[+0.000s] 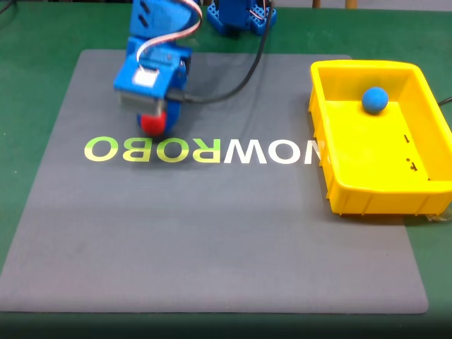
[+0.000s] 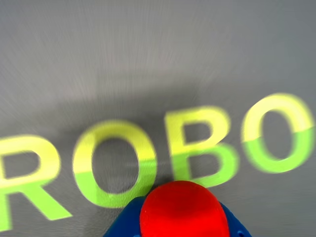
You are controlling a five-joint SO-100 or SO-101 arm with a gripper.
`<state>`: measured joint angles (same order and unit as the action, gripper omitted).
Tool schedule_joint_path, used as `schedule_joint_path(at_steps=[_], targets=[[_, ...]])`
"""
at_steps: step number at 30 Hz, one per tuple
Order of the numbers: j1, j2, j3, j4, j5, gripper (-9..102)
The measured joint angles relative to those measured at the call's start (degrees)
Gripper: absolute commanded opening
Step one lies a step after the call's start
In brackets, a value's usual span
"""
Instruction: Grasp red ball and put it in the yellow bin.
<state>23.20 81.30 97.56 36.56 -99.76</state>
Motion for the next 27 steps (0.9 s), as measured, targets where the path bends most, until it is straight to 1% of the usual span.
schedule_joint_path(at_steps=[5, 11, 17, 27], targets=[[-2.0, 9.6, 0.0, 0.0, 1.3, 0], [-8.3, 18.4, 0.0, 0.0, 3.7, 0], [-18.8, 22.1, 0.0, -1.6, 6.7, 0], [-36.7, 21.4, -0.1, -8.6, 12.1, 0]])
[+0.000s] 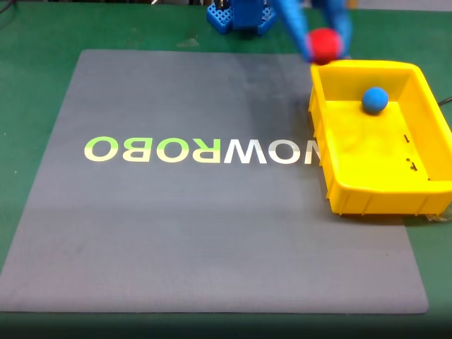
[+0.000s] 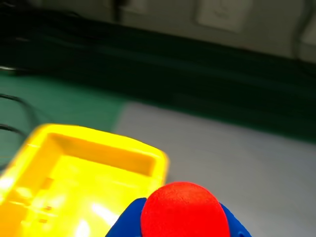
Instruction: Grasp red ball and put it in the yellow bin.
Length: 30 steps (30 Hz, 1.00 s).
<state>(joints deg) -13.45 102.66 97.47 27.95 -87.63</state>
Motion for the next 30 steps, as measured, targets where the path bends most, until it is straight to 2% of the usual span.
schedule_joint_path(at_steps=[11, 18, 19, 22, 30], targets=[[-12.2, -5.0, 0.0, -6.0, 1.3, 0], [-13.7, -5.7, 0.0, -7.1, 1.7, 1], [-13.7, -5.7, 0.0, -7.2, 1.7, 2], [-13.7, -5.7, 0.0, -7.6, 1.8, 21], [-12.0, -5.7, 0.0, -8.2, 3.4, 30]])
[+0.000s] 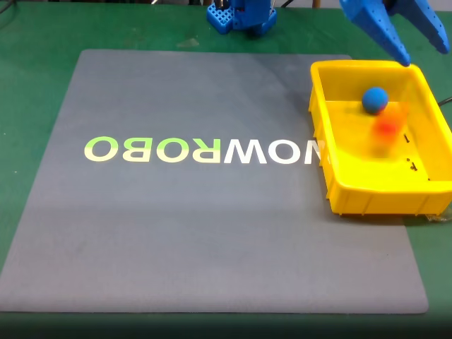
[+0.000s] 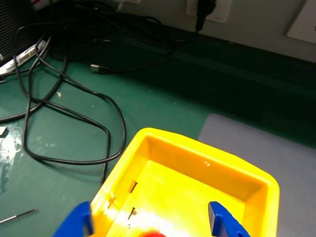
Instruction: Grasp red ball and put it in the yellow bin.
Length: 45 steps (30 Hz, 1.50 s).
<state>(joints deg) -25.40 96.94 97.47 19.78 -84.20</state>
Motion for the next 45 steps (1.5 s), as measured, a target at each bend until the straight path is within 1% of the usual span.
schedule_joint_path(at_steps=[13, 18, 20, 24, 27, 32, 41, 44, 45], targets=[[1.2, -0.1, -2.0, 0.2, 0.4, 30], [1.3, 0.2, -2.5, 2.9, 1.5, 29], [1.5, 2.6, -1.8, 4.5, 1.6, 29], [1.9, 14.9, 4.7, 9.4, 1.6, 29], [3.3, 27.0, 10.7, 15.9, 1.6, 28], [9.2, 46.7, 20.1, 23.9, -0.1, 28], [20.8, 77.2, 43.2, 29.9, -4.8, 28], [22.8, 84.4, 49.3, 32.0, -5.1, 26], [23.1, 86.4, 51.2, 32.7, -5.1, 24]])
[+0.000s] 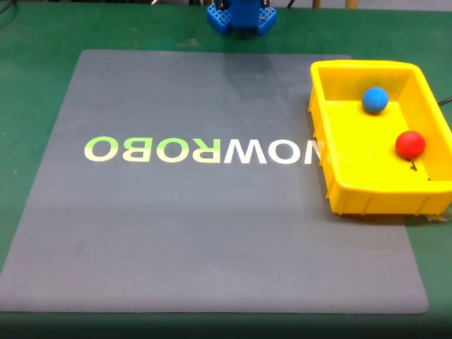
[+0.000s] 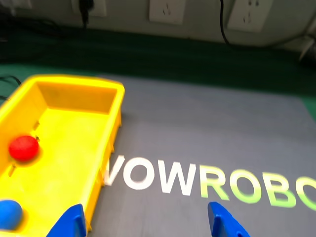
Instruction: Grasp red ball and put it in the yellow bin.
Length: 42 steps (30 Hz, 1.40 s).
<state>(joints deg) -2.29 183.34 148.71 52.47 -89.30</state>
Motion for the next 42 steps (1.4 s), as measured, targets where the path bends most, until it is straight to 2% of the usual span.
schedule_joint_path(at_steps=[6, 12, 27, 42], targets=[[1.1, 6.2, 9.5, 2.8, 0.3, 9], [1.8, 6.5, 15.3, 3.2, 1.0, 1], [2.6, 6.5, 27.2, 3.8, 3.2, 0], [2.6, 6.5, 27.2, 19.9, 5.6, 0]])
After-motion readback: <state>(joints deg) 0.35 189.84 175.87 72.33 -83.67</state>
